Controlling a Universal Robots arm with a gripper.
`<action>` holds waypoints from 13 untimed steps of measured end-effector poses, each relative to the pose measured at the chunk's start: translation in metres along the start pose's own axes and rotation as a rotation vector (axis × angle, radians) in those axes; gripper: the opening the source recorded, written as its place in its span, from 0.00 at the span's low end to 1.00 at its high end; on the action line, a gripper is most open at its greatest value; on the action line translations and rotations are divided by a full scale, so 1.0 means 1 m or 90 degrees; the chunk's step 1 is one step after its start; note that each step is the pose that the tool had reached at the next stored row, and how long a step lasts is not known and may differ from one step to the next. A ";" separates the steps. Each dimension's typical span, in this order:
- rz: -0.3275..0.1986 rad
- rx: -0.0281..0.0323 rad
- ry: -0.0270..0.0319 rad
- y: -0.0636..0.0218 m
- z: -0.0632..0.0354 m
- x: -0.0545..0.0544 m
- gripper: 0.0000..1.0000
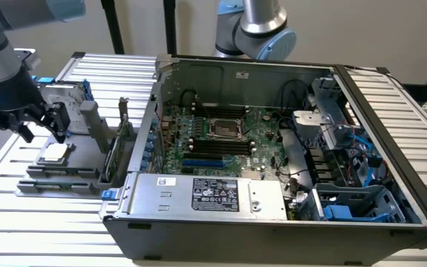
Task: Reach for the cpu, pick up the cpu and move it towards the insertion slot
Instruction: 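Pick up the cpu and move it towards the insertion slot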
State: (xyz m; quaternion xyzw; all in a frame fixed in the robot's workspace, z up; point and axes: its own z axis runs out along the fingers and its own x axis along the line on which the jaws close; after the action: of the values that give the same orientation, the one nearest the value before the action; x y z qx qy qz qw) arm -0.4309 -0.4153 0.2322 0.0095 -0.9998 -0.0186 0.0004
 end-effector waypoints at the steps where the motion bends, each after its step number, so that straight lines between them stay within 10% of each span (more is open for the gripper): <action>1: 0.000 0.0000 0.0000 -0.0002 0.0018 0.000 0.71; 13: 0.000 0.0000 0.0000 -0.0013 0.0235 0.000 0.71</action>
State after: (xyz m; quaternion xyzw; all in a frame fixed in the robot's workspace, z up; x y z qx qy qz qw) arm -0.4309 -0.4158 0.2087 0.0095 -0.9998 -0.0186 0.0004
